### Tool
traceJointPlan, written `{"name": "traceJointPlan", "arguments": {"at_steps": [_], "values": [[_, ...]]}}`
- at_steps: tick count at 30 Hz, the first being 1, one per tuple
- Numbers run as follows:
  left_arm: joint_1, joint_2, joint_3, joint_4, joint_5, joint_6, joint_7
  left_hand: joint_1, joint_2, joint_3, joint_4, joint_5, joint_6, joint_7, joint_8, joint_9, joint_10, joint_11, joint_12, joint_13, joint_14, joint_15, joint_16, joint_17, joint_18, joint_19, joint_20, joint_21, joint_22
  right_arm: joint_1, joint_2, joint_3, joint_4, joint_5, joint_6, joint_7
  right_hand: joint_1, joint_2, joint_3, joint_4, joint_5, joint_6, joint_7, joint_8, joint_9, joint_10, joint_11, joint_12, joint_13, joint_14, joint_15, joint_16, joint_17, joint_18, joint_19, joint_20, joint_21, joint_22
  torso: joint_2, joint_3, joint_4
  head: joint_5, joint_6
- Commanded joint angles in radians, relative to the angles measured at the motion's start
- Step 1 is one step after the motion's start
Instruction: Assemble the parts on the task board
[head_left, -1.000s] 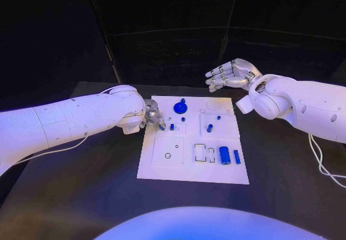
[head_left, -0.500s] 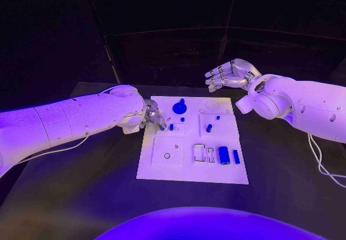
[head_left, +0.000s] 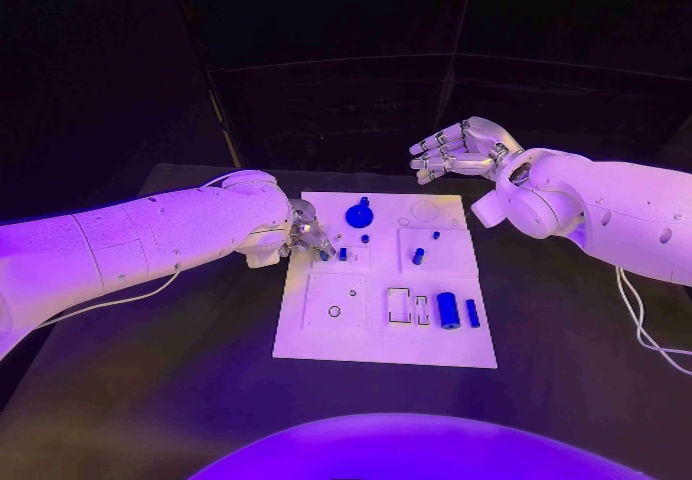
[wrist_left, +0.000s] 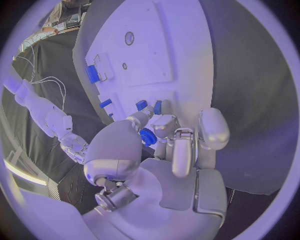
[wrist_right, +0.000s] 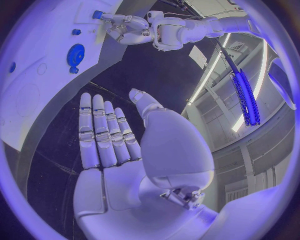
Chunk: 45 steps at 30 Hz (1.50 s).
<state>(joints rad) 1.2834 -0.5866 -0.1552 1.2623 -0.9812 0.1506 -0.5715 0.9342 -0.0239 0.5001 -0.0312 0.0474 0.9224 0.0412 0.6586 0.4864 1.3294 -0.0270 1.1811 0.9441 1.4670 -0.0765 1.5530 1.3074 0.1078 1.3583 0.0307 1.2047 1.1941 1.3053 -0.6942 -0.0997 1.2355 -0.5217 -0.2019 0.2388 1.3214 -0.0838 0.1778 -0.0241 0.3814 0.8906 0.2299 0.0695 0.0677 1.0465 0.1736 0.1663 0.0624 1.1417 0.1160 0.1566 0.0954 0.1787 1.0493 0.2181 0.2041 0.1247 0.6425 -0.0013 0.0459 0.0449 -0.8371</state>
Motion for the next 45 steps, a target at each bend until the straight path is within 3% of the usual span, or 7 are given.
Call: {"name": "traceJointPlan", "arguments": {"at_steps": [1, 16, 27, 34, 45], "values": [[0.001, 0.002, 0.0, -0.005, -0.003, 0.01, -0.007, -0.01, 0.003, -0.011, 0.003, 0.004, 0.01, 0.0, -0.007, -0.002, 0.002, -0.001, 0.004, 0.0, 0.097, -0.006, 0.004, 0.231, -0.009, 0.005, -0.001, 0.001, 0.002, 0.002, 0.0, 0.001, 0.002, -0.001, 0.005, 0.005, 0.0, 0.009, -0.007, 0.001, 0.002, -0.007, 0.011, 0.007, 0.001, -0.005, -0.002, 0.004, 0.001, -0.006, 0.0, 0.005, -0.001, 0.003, 0.008, -0.002, -0.005, -0.001, 0.0, 0.0003, 0.0003, -0.001, 0.0], [0.001, 0.009, 0.0, -0.02, -0.003, 0.009, -0.006, -0.022, -0.005, -0.066, 0.026, 0.004, 0.024, -0.001, -0.008, -0.009, 0.007, -0.003, 0.008, 0.007, 0.098, -0.007, 0.006, 0.234, -0.011, 0.009, -0.001, 0.004, 0.008, 0.002, -0.002, 0.001, 0.004, -0.001, 0.004, 0.005, -0.001, 0.009, -0.009, 0.003, 0.002, -0.007, 0.011, 0.007, 0.001, -0.005, -0.001, 0.004, 0.001, -0.006, 0.0, 0.005, -0.002, 0.002, 0.009, -0.002, -0.007, -0.002, 0.0, -0.0001, 0.0007, -0.002, -0.001], [0.001, -0.002, 0.001, -0.007, -0.003, -0.022, 0.013, -0.03, -0.023, -0.177, 0.061, 0.004, 0.032, -0.002, -0.01, -0.014, 0.01, -0.003, 0.01, 0.009, 0.098, -0.008, 0.006, 0.235, -0.01, 0.01, -0.002, 0.001, 0.011, 0.002, -0.003, 0.001, 0.005, -0.001, 0.004, 0.006, -0.001, 0.009, -0.009, 0.003, 0.002, -0.007, 0.011, 0.007, 0.001, -0.005, -0.001, 0.004, 0.001, -0.006, 0.0, 0.005, -0.002, 0.002, 0.009, -0.002, -0.007, -0.002, 0.0, -0.0011, 0.0009, -0.003, -0.001], [0.002, -0.021, 0.004, 0.017, -0.003, -0.067, 0.04, -0.016, -0.02, -0.231, 0.075, 0.004, 0.031, -0.003, -0.011, -0.016, 0.009, -0.004, 0.009, 0.008, 0.097, -0.008, 0.005, 0.233, -0.01, 0.01, -0.003, -0.002, 0.011, 0.002, -0.001, 0.001, 0.004, -0.001, 0.005, 0.006, -0.001, 0.009, -0.009, 0.003, 0.002, -0.007, 0.011, 0.007, 0.001, -0.005, -0.001, 0.004, 0.001, -0.006, 0.0, 0.005, -0.002, 0.002, 0.009, -0.002, -0.007, -0.002, 0.0, -0.0008, 0.0005, -0.001, -0.001], [0.005, -0.053, 0.043, 0.049, 0.012, -0.166, 0.105, 0.003, -0.009, -0.324, 0.11, 0.002, 0.022, -0.002, -0.007, -0.016, -0.002, -0.003, -0.001, -0.008, 0.095, -0.008, 0.001, 0.223, -0.007, 0.003, -0.003, -0.019, 0.0, 0.002, -0.001, 0.001, 0.003, -0.002, 0.006, 0.007, -0.001, 0.009, -0.009, 0.003, 0.002, -0.007, 0.011, 0.007, 0.001, -0.005, -0.001, 0.004, 0.001, -0.006, 0.0, 0.005, -0.002, 0.002, 0.009, -0.002, -0.007, -0.002, 0.0, -0.0009, 0.0009, -0.005, 0.0]]}}
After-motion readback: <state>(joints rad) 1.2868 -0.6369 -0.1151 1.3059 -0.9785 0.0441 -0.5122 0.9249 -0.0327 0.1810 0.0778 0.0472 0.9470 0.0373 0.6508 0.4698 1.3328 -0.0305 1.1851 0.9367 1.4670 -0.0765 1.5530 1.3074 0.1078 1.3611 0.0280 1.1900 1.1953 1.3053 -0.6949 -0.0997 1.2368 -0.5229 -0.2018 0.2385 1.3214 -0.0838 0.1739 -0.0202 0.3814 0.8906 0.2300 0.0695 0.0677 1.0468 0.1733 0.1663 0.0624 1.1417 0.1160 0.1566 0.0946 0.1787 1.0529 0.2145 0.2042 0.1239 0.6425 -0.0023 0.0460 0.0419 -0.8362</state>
